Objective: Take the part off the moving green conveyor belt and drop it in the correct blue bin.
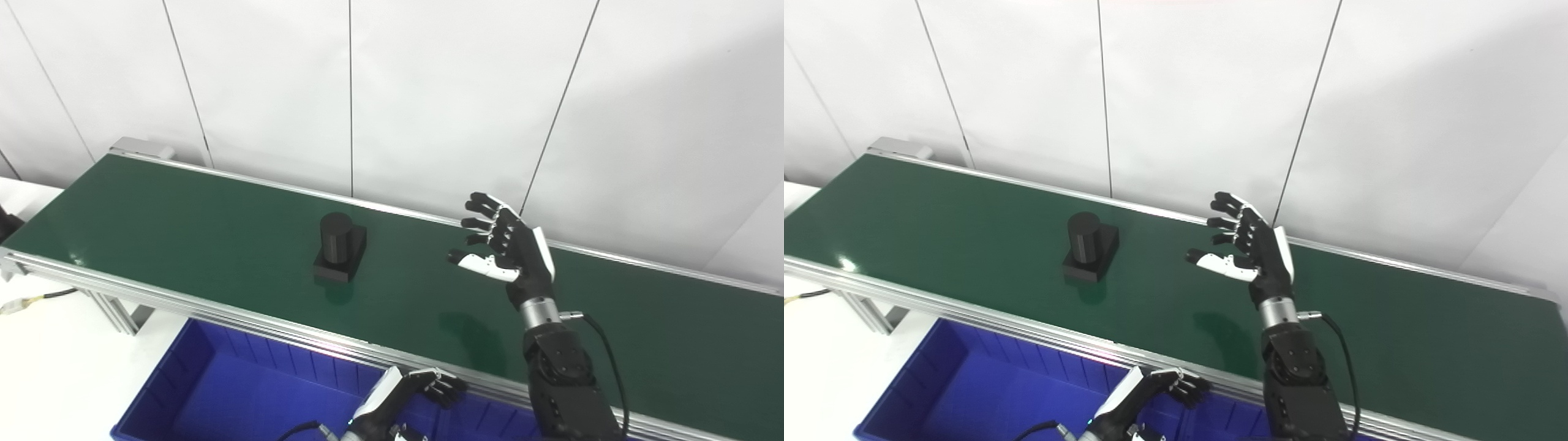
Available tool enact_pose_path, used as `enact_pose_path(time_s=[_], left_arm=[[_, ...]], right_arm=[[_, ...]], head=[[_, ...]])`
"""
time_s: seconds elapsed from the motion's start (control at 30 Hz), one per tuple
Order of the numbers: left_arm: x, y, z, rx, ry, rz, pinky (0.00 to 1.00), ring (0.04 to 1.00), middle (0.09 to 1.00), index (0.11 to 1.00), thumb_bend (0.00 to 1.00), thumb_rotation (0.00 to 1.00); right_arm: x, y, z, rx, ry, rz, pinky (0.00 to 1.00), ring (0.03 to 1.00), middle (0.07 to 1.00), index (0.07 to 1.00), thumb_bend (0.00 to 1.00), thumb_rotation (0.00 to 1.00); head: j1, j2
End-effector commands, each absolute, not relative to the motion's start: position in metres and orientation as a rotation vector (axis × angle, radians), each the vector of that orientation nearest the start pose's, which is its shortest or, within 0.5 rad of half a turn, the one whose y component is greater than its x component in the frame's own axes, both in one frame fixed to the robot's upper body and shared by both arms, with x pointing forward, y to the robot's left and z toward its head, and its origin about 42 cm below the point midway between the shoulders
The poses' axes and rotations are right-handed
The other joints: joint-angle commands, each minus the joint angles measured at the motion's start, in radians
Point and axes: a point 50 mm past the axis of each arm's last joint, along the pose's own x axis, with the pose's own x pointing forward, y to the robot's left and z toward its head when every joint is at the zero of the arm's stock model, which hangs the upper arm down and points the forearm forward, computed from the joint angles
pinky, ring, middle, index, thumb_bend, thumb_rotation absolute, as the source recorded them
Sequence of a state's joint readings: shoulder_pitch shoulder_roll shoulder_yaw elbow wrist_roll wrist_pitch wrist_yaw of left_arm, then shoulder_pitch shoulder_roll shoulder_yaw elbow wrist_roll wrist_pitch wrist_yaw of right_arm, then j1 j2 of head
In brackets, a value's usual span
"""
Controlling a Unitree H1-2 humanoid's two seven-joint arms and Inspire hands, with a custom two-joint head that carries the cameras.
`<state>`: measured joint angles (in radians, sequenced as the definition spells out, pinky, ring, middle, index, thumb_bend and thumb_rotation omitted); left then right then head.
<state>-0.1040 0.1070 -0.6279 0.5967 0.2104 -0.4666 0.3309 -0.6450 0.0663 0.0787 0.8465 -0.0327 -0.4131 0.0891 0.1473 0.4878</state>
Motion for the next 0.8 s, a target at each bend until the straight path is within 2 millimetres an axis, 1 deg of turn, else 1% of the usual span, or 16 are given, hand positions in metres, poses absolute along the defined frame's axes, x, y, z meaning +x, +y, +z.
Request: enact_pose_path(time_s=[0.0,0.27,0.47,0.77], left_arm=[[0.249,0.113,-0.007,0.335,-0.088,-0.422,0.66,0.736,0.773,0.774,0.85,0.08],[0.246,0.113,-0.006,0.326,-0.090,-0.421,0.66,0.734,0.775,0.776,0.86,0.07],[0.244,0.113,-0.004,0.320,-0.096,-0.419,0.66,0.729,0.770,0.773,0.86,0.05],[0.241,0.110,0.000,0.311,-0.113,-0.400,0.65,0.721,0.766,0.773,0.85,0.04]], right_arm=[[0.466,-0.079,0.158,-0.046,-0.305,0.380,0.58,0.700,0.793,0.798,0.96,0.18],[0.471,-0.069,0.155,-0.092,-0.274,0.401,0.58,0.685,0.785,0.801,0.97,0.20],[0.474,-0.059,0.153,-0.099,-0.249,0.410,0.59,0.695,0.784,0.798,0.99,0.20],[0.476,-0.049,0.148,-0.165,-0.218,0.424,0.55,0.692,0.814,0.804,0.99,0.23]], head=[[-0.005,0.002],[-0.018,0.006],[-0.023,0.007],[-0.015,0.013]])
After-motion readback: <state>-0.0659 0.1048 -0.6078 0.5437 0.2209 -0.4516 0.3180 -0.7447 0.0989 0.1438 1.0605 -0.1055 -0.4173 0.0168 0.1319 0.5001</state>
